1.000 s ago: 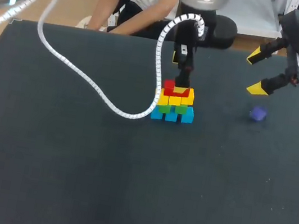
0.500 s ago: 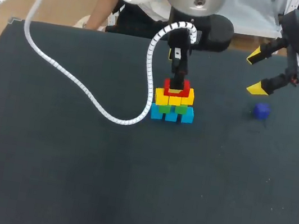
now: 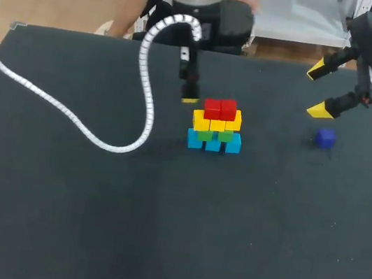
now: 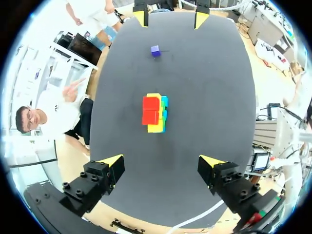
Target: Place the blue cubes, place green cubes on the blue cubes, place the yellow cubes on the green cubes, then place the red cubes on the yellow cubes, and place purple cube on the red cubes.
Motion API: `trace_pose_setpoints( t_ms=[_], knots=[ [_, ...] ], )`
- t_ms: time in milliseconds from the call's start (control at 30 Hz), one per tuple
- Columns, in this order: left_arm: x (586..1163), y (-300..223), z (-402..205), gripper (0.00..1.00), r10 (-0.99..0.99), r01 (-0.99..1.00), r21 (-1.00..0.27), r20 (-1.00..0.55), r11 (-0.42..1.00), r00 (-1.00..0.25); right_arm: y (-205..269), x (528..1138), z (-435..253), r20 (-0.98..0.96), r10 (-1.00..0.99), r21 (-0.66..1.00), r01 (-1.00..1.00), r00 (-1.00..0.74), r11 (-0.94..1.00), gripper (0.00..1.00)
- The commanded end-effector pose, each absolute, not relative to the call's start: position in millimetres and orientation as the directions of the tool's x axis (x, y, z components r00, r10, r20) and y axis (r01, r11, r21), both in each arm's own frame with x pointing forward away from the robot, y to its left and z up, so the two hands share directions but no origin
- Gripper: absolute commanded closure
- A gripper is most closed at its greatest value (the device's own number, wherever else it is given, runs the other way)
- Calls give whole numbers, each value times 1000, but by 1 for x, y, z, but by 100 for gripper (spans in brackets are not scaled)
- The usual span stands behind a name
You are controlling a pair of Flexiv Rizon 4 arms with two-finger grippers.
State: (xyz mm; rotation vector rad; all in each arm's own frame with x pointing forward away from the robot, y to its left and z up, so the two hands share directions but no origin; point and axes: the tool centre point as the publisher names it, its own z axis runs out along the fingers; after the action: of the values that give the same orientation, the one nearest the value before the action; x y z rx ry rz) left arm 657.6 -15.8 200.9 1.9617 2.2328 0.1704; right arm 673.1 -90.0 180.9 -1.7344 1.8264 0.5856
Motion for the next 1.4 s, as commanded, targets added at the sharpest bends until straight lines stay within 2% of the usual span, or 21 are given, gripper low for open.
trace_pose_setpoints(
  t_ms=[33, 267, 367, 500, 667, 867, 967, 1167, 1300, 1400],
  knots=[
    [650, 7, 202, 0, 978, 967, 214, -184, 135, -96, -90, 673, 181, -655, -755, -58, -996, -17, 73, 0],
    [651, 18, 201, 0, 958, 961, 229, -273, 152, -86, -90, 673, 181, -655, -755, -58, -996, -17, 73, 0],
    [650, 27, 199, 0, 895, 952, 266, -445, 150, -17, -90, 673, 181, -655, -755, -58, -996, -17, 73, 0],
    [653, 43, 188, 0, 806, 960, 217, -592, 178, -15, -90, 673, 181, -655, -755, -58, -996, -17, 73, 0],
    [658, 47, 181, 0, 809, 968, 188, -588, 167, -25, -90, 673, 181, -655, -755, -58, -996, -17, 73, 0],
    [672, 47, 185, 0, 768, 977, 182, -640, 109, 34, -90, 673, 181, -655, -755, -58, -996, -17, 73, 0],
    [682, 53, 183, 0, 755, 983, 142, -656, 116, 6, -90, 673, 181, -655, -755, -58, -996, -17, 73, 0],
    [692, 48, 181, 0, 796, 989, 113, -606, 100, -12, -90, 673, 181, -655, -755, -58, -996, -17, 73, 0],
    [693, 38, 178, 0, 856, 996, 73, -517, 57, -11, -90, 673, 181, -655, -755, -58, -996, -17, 73, 0],
    [693, 38, 178, 0, 856, 996, 73, -517, 57, -11, -90, 673, 181, -655, -755, -58, -996, -17, 73, 0]
  ],
)
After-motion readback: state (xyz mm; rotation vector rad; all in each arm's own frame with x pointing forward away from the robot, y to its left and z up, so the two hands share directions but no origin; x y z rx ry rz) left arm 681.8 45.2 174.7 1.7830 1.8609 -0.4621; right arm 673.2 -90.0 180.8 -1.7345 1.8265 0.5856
